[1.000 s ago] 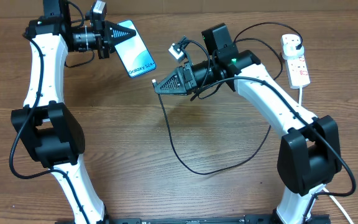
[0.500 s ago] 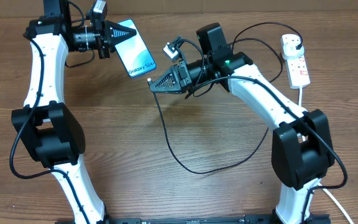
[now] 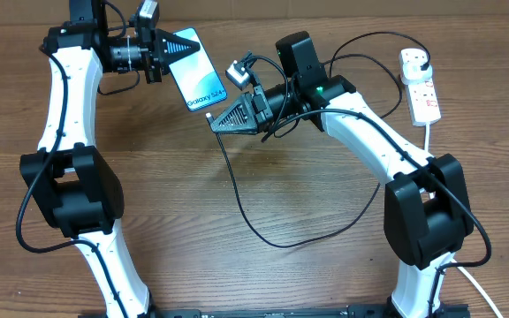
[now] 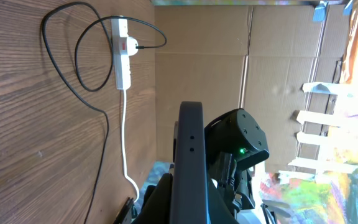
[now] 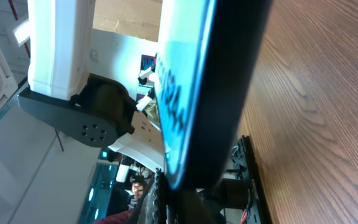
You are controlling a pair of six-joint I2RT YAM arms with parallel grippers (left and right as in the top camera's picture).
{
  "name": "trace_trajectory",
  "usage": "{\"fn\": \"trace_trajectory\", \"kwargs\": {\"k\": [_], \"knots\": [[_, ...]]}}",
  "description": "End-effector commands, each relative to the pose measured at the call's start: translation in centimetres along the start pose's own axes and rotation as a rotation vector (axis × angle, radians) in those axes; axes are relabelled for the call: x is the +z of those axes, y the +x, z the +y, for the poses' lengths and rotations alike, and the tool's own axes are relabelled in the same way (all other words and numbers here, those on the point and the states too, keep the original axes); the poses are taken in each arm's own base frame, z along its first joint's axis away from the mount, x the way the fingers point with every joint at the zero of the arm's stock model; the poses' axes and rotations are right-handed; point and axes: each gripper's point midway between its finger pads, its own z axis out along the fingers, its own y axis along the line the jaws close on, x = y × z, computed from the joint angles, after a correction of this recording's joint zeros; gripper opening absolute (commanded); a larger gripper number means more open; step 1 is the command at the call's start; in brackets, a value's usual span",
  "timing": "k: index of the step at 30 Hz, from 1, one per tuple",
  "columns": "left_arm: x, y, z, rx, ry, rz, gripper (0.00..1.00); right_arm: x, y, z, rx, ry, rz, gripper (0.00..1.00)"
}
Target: Plug charger to phone and switch on socket
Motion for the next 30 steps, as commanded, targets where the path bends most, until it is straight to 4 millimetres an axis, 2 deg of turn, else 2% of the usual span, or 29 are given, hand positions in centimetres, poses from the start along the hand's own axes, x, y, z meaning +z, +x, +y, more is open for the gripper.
{"fn": "trace_trajectory", "kwargs": {"k": [1, 6, 30], "knots": [[0.0, 0.3, -1.5, 0.046, 0.048, 0.016, 0.04, 0.2, 0.2, 0.7, -0.009, -0.028, 0.019, 0.04], [0.0, 0.3, -1.5, 0.046, 0.047, 0.016, 0.04, -0.4, -0.2, 0.7, -0.027, -0.024, 0.005, 0.04], [0.0, 0.5, -1.7, 0.035, 0.063, 0.023, 0.04, -0.6, -1.1, 0.4, -0.041, 0.006, -0.025, 0.04]]}}
